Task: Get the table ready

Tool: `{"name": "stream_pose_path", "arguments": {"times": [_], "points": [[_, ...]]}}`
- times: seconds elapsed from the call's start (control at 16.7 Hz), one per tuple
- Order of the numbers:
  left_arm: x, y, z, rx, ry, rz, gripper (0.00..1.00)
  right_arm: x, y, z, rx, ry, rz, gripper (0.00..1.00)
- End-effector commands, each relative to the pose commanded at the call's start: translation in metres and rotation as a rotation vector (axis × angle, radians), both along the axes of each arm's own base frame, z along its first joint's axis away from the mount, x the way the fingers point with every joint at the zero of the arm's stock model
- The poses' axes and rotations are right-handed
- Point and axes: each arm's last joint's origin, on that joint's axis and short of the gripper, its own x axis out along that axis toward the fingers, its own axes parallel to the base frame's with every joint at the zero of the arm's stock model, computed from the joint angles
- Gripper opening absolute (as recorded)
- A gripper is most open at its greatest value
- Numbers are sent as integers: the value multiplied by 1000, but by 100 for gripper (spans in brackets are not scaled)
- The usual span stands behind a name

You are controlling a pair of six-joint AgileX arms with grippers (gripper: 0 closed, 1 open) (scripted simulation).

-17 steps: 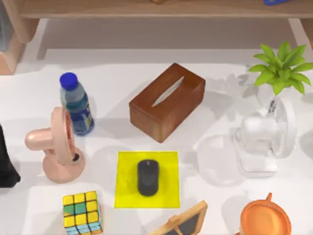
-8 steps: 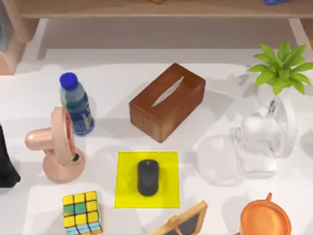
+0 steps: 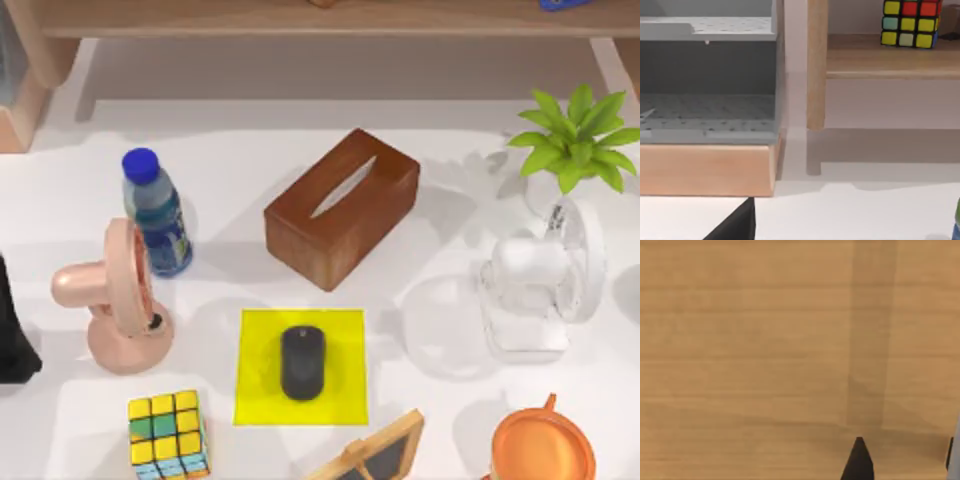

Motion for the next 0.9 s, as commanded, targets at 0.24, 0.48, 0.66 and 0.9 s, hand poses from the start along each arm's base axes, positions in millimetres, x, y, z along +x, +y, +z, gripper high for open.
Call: {"name": "stream_pose_path", "arguments": {"times": [0.24,0.48,0.66,0.9], "points": [[0,0,0,0,0,0,100,0,0,0,0,0,0,98],[0,0,0,0,0,0,100,0,0,0,0,0,0,100],[0,0,0,0,0,0,100,0,0,0,0,0,0,100],[0,0,0,0,0,0,100,-7,-5,-12,17,38,-14,100]]}}
